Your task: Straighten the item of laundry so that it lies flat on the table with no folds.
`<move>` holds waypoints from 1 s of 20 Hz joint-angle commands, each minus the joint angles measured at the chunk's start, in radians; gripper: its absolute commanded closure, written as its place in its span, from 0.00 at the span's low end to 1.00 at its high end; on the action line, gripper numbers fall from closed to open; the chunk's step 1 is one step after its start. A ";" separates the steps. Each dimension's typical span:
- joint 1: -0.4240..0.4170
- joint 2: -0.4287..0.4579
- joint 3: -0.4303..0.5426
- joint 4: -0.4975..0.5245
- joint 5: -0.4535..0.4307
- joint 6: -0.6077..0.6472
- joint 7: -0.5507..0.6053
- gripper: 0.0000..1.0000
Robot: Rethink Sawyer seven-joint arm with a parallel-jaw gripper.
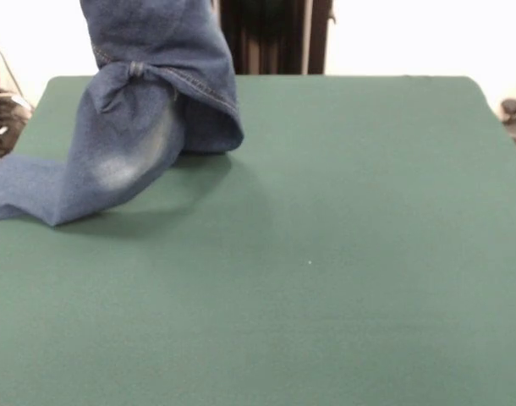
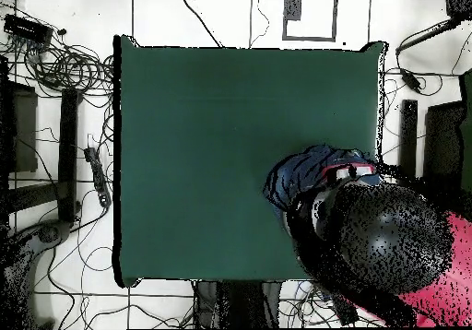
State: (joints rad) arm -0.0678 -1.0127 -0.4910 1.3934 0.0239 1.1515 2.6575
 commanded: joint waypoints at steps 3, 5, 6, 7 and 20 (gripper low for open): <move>-0.051 -0.064 0.085 0.070 0.061 -0.005 -0.026 1.00; -0.060 -0.069 0.092 0.066 0.066 0.005 -0.025 1.00; -0.067 -0.070 0.097 0.064 0.068 0.005 -0.031 1.00; -0.077 -0.074 0.102 0.058 0.071 0.012 -0.036 1.00; -0.138 -0.114 0.124 0.112 0.045 -0.028 -0.083 1.00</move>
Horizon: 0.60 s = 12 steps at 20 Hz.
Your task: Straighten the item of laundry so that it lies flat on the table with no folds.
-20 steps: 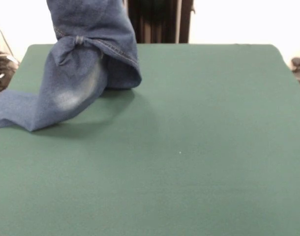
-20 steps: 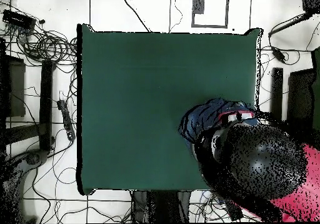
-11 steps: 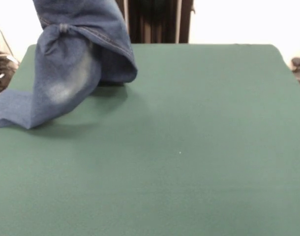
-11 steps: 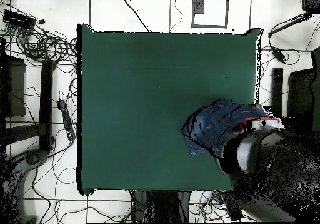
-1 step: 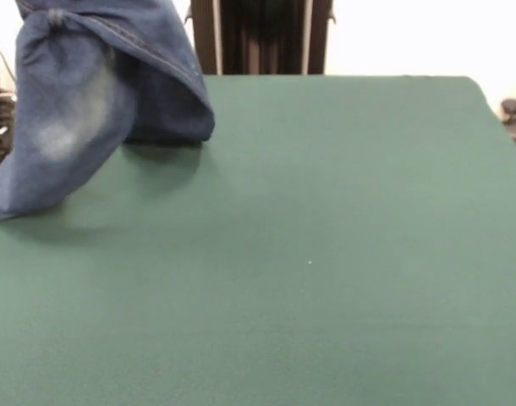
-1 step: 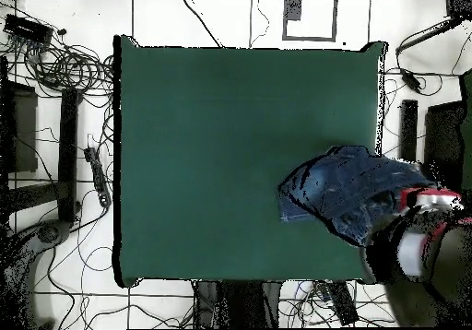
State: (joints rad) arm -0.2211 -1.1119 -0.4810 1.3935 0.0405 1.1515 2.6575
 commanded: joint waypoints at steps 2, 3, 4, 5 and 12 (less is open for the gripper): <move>0.030 -0.013 0.113 0.120 0.020 -0.040 -0.057 1.00; 0.043 -0.009 0.110 0.114 0.009 -0.032 -0.038 1.00; 0.049 -0.007 0.109 0.112 0.006 -0.029 -0.028 1.00; 0.056 -0.002 0.109 0.104 0.006 -0.011 -0.013 1.00; 0.090 0.037 0.097 0.037 0.001 0.061 0.057 1.00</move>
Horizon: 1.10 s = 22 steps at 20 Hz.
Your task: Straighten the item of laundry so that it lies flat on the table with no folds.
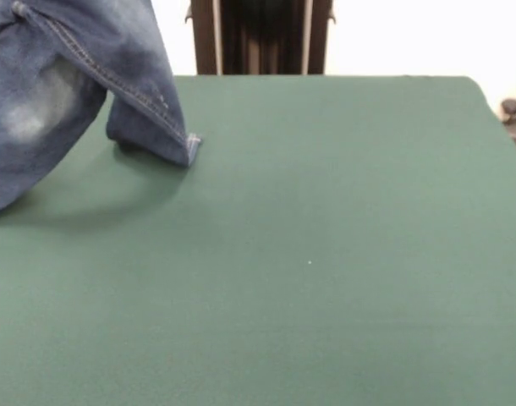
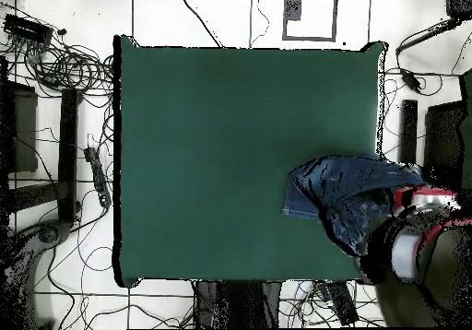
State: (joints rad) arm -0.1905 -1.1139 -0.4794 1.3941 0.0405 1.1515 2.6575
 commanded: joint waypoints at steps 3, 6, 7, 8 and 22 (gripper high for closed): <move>0.072 0.060 0.095 0.013 0.007 0.066 0.083 1.00; 0.081 0.079 0.094 -0.017 0.008 0.082 0.100 1.00; 0.084 0.084 0.094 -0.027 0.009 0.083 0.104 1.00; 0.088 0.089 0.091 -0.038 0.005 0.089 0.106 1.00; 0.135 0.122 0.047 -0.102 0.010 0.157 0.176 0.00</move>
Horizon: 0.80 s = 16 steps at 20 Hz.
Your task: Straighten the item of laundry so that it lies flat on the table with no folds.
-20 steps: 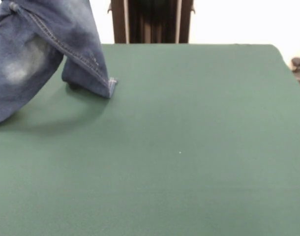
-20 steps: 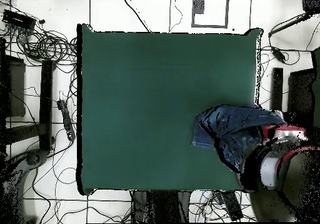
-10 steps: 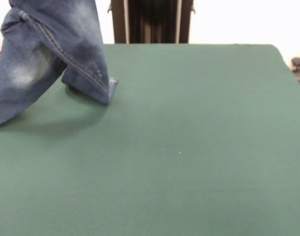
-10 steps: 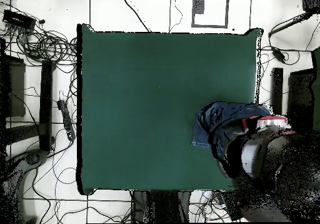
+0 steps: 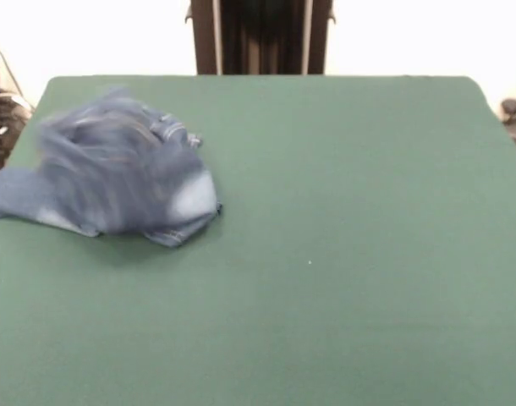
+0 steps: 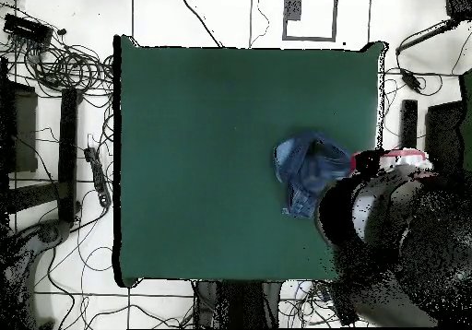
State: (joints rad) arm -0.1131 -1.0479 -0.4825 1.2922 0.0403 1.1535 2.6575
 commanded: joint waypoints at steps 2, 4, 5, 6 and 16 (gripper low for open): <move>0.068 0.063 0.039 -0.009 0.025 0.177 0.217 0.00; 0.060 0.061 0.039 -0.015 0.041 0.194 0.209 0.00; 0.048 0.052 0.041 -0.016 0.051 0.201 0.193 0.00; 0.037 0.045 0.043 -0.016 0.057 0.204 0.175 0.00; -0.256 -0.075 0.070 0.055 0.034 0.145 -0.273 0.00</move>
State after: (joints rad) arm -0.2785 -1.1069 -0.4860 1.2260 0.0740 1.2704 2.6492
